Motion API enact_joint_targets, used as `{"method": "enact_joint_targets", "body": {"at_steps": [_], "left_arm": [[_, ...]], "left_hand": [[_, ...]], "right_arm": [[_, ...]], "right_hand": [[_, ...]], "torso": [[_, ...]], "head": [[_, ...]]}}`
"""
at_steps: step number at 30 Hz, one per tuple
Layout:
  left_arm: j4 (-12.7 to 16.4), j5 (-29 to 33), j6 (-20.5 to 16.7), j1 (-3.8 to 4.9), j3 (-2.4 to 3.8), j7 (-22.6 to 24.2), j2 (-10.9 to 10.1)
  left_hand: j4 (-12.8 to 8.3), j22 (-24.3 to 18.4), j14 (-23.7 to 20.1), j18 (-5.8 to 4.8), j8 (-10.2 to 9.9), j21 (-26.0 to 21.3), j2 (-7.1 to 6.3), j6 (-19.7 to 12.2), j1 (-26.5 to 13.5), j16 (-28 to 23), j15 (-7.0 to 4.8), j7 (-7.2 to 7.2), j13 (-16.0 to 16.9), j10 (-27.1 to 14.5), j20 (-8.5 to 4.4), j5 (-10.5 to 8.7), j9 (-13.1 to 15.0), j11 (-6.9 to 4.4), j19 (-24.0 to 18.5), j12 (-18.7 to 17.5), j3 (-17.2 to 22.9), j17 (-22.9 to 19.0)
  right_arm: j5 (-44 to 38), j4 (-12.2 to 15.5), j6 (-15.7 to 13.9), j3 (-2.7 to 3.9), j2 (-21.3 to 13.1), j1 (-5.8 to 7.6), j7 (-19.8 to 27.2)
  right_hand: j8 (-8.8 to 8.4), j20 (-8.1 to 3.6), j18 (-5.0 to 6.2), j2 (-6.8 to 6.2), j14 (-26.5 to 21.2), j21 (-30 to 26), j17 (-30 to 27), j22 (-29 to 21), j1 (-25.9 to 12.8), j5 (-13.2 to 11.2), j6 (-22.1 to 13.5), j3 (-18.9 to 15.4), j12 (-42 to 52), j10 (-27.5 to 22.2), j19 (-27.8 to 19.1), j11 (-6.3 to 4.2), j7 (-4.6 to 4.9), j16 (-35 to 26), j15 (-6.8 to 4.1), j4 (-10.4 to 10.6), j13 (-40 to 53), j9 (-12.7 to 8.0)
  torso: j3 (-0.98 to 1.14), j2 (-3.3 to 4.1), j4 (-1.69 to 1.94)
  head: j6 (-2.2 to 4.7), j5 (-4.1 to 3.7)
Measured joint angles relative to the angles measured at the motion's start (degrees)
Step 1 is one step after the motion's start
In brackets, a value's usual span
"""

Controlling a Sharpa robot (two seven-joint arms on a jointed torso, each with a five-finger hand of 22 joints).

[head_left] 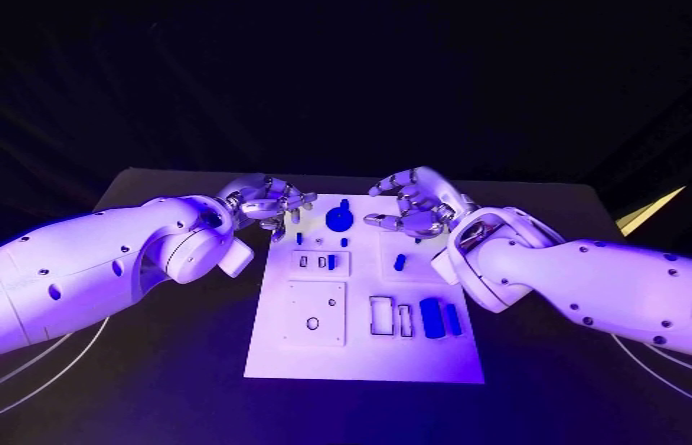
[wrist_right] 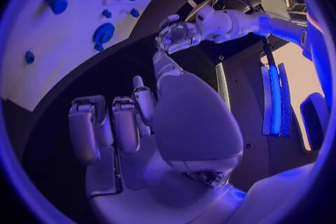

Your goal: Assemble the parts on the task board

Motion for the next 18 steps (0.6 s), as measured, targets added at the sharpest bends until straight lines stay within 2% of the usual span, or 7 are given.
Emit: {"method": "enact_joint_targets", "body": {"at_steps": [3, 5, 6, 8, 10, 16, 18], "left_arm": [[-1.2, -6.0, 3.7, 0.7, 0.01, -5.6, 1.3], [-1.9, -9.9, 6.3, 1.32, 0.01, -9.3, 2.4], [-2.2, -11.4, 7.4, 1.62, 0.01, -10.8, 2.9], [-2.8, -13.9, 9.4, 2.21, 0.02, -13.2, 3.8], [-3.5, -16.5, 11.5, 2.89, 0.02, -16.0, 5.1], [-5.8, -21.7, 15.8, 4.62, -0.06, -22.5, 8.8], [-6.4, -22.8, 16.7, 4.96, -0.18, -23.8, 9.7]], "left_hand": [[0.0, 8.0, 3.0, -0.06, 3.2, 5.9, 0.25, 1.3, -1.4, 4.7, -0.89, -1.33, 11.3, 4.1, -1.05, 0.0, 1.6, -1.49, 3.7, 9.3, 0.0, 1.7], [0.0, 11.1, 3.2, -2.22, 4.6, 7.8, 0.22, 1.7, -1.4, 6.1, -1.1, -1.75, 16.3, 8.2, -1.63, 0.0, 2.9, -2.34, 4.3, 13.2, 0.0, 1.7], [0.0, 12.4, 3.2, -2.2, 5.1, 8.6, 0.13, 2.1, -1.5, 6.7, -1.12, -2.06, 18.0, 9.7, -1.71, 0.0, 3.2, -2.64, 5.7, 14.6, 0.0, 1.7], [0.0, 13.5, 2.8, -2.2, 5.5, 9.4, 0.43, 2.2, -3.3, 7.0, -1.91, -2.21, 19.4, 11.3, -1.83, 0.0, 3.7, -3.05, 7.6, 15.9, 0.0, 1.7], [1.2, 14.3, 2.8, -2.21, 5.5, 9.9, 0.46, 2.3, -3.3, 7.4, -1.9, -2.33, 20.9, 11.3, -1.79, 0.0, 4.4, -3.09, 7.7, 16.8, -1.3, 1.7], [0.5, 15.5, 3.1, -2.22, 6.8, 10.3, 0.39, 2.4, -5.0, 7.9, -2.2, -3.03, 21.9, 12.1, -2.09, 0.0, 5.3, -3.5, 8.0, 17.5, -2.1, 1.7], [0.5, 15.5, 3.1, -2.22, 6.8, 10.8, 1.03, 2.2, -5.7, 7.9, -2.2, -3.2, 21.9, 12.4, -2.09, 0.0, 5.4, -3.67, 8.0, 17.5, -2.1, 1.7]], "right_arm": [[3.7, 0.1, 0.6, 0.01, -2.3, 1.12, 0.2], [5.5, -0.2, 1.2, 0.02, -3.5, 1.67, 0.2], [6.0, -0.4, 1.4, 0.02, -3.9, 1.85, 0.2], [6.9, -0.9, 1.7, 0.03, -4.5, 2.07, 0.1], [7.5, -1.5, 2.1, 0.03, -5.0, 2.22, -0.1], [8.2, -3.2, 3.0, 0.01, -5.9, 2.61, -0.7], [8.2, -3.5, 3.3, 0.01, -6.0, 2.66, -1.0]], "right_hand": [[-0.01, -0.28, 0.0, 0.0, 0.3, 0.0, 0.0, 0.0, 0.0, 0.0, 0.4, 0.0, 0.0, -0.1, 0.3, -0.11, -0.03, 0.0, -0.29, 0.0, 0.0, 0.0], [-0.01, -0.28, 0.0, 0.0, 0.3, 0.0, 0.0, 0.0, 0.0, 0.0, 0.5, 0.0, 0.0, -0.2, 0.3, -0.2, -0.07, 0.0, -0.3, 0.0, 0.0, 0.0], [-0.01, -0.28, 0.0, 0.0, 0.3, 0.0, 0.0, 0.0, 0.0, 0.0, 0.5, 0.0, 0.0, -0.7, 0.3, 0.12, -0.07, 0.0, -0.3, 0.0, 0.0, 0.0], [-0.01, -0.28, 0.0, 0.0, 0.3, 0.0, 0.0, 0.0, 0.0, 0.0, 0.5, 0.0, 0.0, -0.8, 0.3, -0.02, -0.07, 0.0, -0.31, 0.0, 0.0, 0.0], [-0.01, -0.28, 0.0, 0.0, 0.3, 0.0, 0.0, 0.0, 0.0, 0.0, 0.4, 0.0, 0.0, -0.9, 0.3, -0.11, -0.05, 0.0, -0.31, 0.0, 0.0, 0.0], [-0.01, -0.28, 0.0, 0.0, 0.3, 0.0, 0.0, 0.0, 0.0, 0.0, 0.4, 0.0, 0.0, -0.9, 0.3, -0.12, -0.04, 0.0, -0.31, 0.0, 0.0, 0.0], [-0.01, -0.29, 0.0, 0.0, 0.3, 0.0, 0.0, 0.0, 0.0, 0.0, 0.2, 0.0, 0.0, -0.9, 0.3, -0.12, 0.16, 0.0, -0.31, 0.0, 0.0, 0.0]], "torso": [[0.19, -0.4, -0.25], [0.3, -0.67, -0.43], [0.36, -0.78, -0.51], [0.47, -0.98, -0.64], [0.56, -1.1, -0.71], [0.82, -1.31, -0.8], [0.86, -1.33, -0.81]], "head": [[-0.22, 0.23], [-0.3, 0.43], [-0.37, 0.54], [-0.58, 0.77], [-0.74, 0.94], [-1.05, 1.19], [-1.09, 1.19]]}}
